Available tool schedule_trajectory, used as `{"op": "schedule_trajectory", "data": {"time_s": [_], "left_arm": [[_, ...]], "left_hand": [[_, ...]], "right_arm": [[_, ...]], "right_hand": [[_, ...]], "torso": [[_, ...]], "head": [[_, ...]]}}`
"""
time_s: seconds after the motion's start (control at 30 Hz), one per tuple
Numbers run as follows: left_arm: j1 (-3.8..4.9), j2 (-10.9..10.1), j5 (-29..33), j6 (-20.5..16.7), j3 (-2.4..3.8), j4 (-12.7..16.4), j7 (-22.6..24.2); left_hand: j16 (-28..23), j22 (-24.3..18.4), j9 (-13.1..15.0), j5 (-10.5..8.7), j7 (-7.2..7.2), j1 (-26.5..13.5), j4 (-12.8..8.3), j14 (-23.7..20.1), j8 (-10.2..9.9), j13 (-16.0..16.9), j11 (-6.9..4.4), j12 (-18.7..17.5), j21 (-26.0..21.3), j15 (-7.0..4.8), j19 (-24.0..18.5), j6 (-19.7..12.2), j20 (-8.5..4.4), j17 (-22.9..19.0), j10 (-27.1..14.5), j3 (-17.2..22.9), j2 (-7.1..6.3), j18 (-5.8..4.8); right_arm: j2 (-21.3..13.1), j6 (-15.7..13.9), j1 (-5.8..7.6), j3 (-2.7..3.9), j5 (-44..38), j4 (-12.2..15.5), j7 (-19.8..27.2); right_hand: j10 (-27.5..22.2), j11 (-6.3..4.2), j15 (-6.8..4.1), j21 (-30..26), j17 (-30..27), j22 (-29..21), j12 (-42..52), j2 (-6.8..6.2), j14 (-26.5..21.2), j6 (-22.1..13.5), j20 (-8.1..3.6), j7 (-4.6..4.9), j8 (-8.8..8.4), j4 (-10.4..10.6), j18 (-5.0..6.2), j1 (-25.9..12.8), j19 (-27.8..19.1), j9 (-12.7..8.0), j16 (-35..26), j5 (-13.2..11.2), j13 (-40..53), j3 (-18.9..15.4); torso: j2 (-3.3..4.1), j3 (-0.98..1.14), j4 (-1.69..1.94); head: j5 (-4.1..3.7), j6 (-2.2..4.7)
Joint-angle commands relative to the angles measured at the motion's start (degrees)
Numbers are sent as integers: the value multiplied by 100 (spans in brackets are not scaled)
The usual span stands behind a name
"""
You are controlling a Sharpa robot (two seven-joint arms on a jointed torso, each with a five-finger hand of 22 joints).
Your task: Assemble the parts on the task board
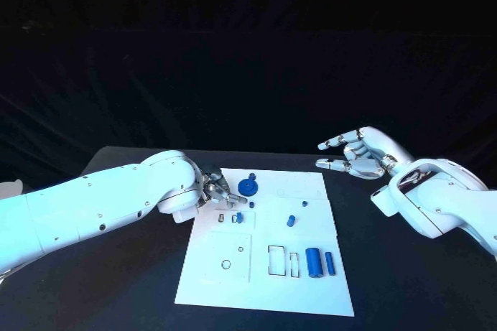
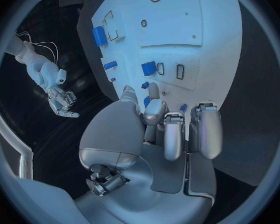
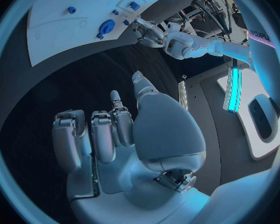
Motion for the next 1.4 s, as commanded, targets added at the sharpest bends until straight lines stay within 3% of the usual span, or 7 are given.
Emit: {"op": "schedule_trajectory", "data": {"time_s": [0.03,0.37,0.77,1.03,1.4], "left_arm": [[14,143,-312,319,-1,-120,-209],[17,409,-332,775,-20,-399,-269],[12,561,-334,993,-49,-490,-282],[9,615,-334,1076,-81,-514,-284],[8,619,-334,1196,-87,-493,-293]], "left_hand": [[17,186,40,-25,-12,-46,-6,594,42,29,2,52,33,-50,141,-44,-28,1506,59,-42,35,-92],[17,249,94,-24,-19,-35,-8,594,81,72,-4,92,66,-55,165,-63,-33,1506,81,-65,51,-103],[17,330,173,-22,-34,-39,-9,594,142,141,-16,158,109,-64,195,-68,-40,1506,121,-104,78,-119],[17,355,296,100,-49,89,-27,594,213,164,-30,180,121,-77,201,-114,-54,1506,133,-123,129,-122],[17,370,394,244,-57,208,-40,594,262,193,-39,206,127,-84,202,-146,-60,1506,146,-132,163,-124]], "right_arm": [[21,131,-5,-2,9,-11,-94],[49,168,-16,-6,5,-32,-127],[64,193,-21,-7,4,-39,-144],[74,205,-26,-8,3,-54,-163],[78,225,-29,-10,2,-63,-180]], "right_hand": [[141,15,4,-34,1217,1142,-20,18,528,43,33,8,39,2,7,30,385,5,-28,17,962,-38],[129,13,2,-54,1173,1104,-51,24,517,46,30,6,38,5,16,33,363,5,-51,37,945,-48],[119,11,-1,-72,1142,1068,-76,29,510,47,28,5,37,12,25,29,343,4,-69,51,932,-62],[116,10,-2,-79,1126,1056,-85,36,506,48,26,4,36,19,28,27,336,4,-78,62,926,-72],[116,10,-2,-80,1125,1055,-84,38,505,49,26,4,35,20,28,27,336,4,-79,65,926,-74]], "torso": [[15,-1,0],[15,-7,9],[22,-11,2],[23,-10,16],[27,-5,6]], "head": [[19,-11],[19,-60],[31,-93],[26,-107],[32,-118]]}}
